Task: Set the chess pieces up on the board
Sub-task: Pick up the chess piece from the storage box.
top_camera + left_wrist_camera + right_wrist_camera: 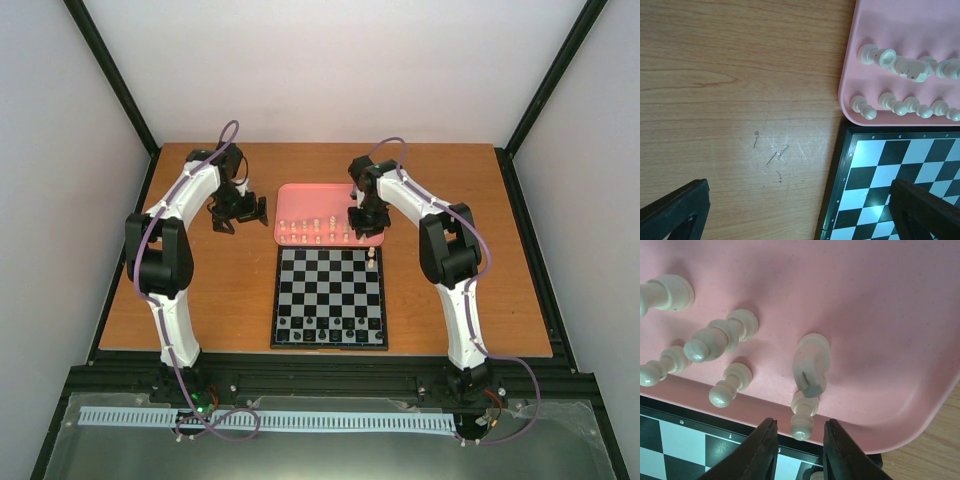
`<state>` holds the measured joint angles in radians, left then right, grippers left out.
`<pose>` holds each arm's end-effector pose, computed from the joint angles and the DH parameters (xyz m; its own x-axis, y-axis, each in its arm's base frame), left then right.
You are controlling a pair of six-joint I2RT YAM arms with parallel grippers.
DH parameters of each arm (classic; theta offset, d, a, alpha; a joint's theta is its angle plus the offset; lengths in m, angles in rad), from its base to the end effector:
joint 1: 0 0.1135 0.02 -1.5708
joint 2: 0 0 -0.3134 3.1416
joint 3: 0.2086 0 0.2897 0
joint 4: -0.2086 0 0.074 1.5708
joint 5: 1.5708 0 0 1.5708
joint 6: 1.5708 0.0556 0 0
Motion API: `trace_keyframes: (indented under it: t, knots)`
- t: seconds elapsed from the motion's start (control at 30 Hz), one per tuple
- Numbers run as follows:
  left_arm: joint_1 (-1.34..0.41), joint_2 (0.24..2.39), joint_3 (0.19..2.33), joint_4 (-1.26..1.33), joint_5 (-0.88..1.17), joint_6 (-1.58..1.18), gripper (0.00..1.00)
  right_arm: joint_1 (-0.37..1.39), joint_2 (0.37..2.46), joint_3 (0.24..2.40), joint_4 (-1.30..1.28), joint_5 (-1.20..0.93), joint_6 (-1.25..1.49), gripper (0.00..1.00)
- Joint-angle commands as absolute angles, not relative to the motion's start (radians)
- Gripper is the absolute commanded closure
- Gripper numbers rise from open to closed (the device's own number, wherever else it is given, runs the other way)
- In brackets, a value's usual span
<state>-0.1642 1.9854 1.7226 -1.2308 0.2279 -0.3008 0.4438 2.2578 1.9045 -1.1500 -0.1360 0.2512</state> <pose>0.4374 -0.0852 0.2569 -0.9917 -0.1282 -0.0069 -0.1229 0.9635 -0.2380 0.4611 0.2276 0.1852 -0.9806 -0.1935 -0.0317 -0.1961 0.9694 0.1478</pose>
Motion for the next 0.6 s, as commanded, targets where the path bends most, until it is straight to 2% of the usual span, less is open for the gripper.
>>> trace_keyframes:
  t: [0.0,0.57]
  knots:
    - [-0.167,1.958,1.726,-1.230,0.218,-0.284,0.00,0.452,2.242,1.901,-1.158,-0.148,0.248,0.73]
    - [-0.167,1.959,1.730,-1.232,0.215,-0.282,0.00,0.453,2.275,1.918,-1.157,-0.153,0.241,0.74]
